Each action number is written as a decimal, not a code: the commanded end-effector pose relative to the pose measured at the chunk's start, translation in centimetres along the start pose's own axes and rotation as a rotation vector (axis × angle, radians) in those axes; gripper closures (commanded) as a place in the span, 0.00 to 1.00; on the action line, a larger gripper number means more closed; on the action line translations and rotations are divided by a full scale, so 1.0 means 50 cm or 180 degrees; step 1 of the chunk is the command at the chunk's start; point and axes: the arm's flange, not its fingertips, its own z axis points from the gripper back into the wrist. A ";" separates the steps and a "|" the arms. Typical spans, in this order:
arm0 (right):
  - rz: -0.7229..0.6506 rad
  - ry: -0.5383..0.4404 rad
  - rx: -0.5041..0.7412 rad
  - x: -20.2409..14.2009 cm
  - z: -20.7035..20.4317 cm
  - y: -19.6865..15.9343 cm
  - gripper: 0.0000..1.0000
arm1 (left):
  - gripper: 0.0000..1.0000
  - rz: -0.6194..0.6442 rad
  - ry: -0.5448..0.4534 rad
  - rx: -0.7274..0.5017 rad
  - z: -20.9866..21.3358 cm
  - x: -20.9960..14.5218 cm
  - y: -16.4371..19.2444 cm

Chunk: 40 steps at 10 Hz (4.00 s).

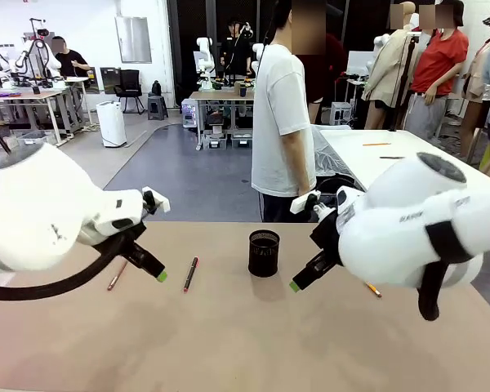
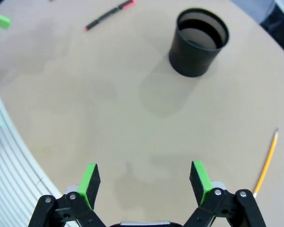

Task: Place the pens into the pen holder.
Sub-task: Pick up a writing instrument from the table and place it into the Pen holder.

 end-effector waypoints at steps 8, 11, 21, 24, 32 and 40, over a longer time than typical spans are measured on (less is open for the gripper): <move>0.0689 -0.0150 0.0782 0.075 0.294 -0.196 0.00 | 0.00 -0.0839 -0.0403 -0.0695 0.217 0.051 0.212; 0.0895 -0.0363 0.0703 0.072 0.346 -0.267 0.00 | 0.00 -0.0895 -0.0591 -0.0568 0.267 0.069 0.265; 0.0852 -0.0798 0.0389 0.066 0.408 -0.344 0.00 | 0.00 -0.0861 -0.0826 -0.0342 0.339 0.114 0.293; 0.0763 -0.0698 0.0532 0.061 0.427 -0.342 0.00 | 0.00 -0.0856 -0.0714 -0.0337 0.343 0.115 0.290; 0.0763 -0.0698 0.0532 0.061 0.427 -0.342 0.00 | 0.00 -0.0856 -0.0714 -0.0337 0.343 0.115 0.290; 0.0183 0.0248 0.0026 0.109 0.303 -0.402 0.00 | 0.00 -0.0856 -0.0714 -0.0337 0.343 0.115 0.290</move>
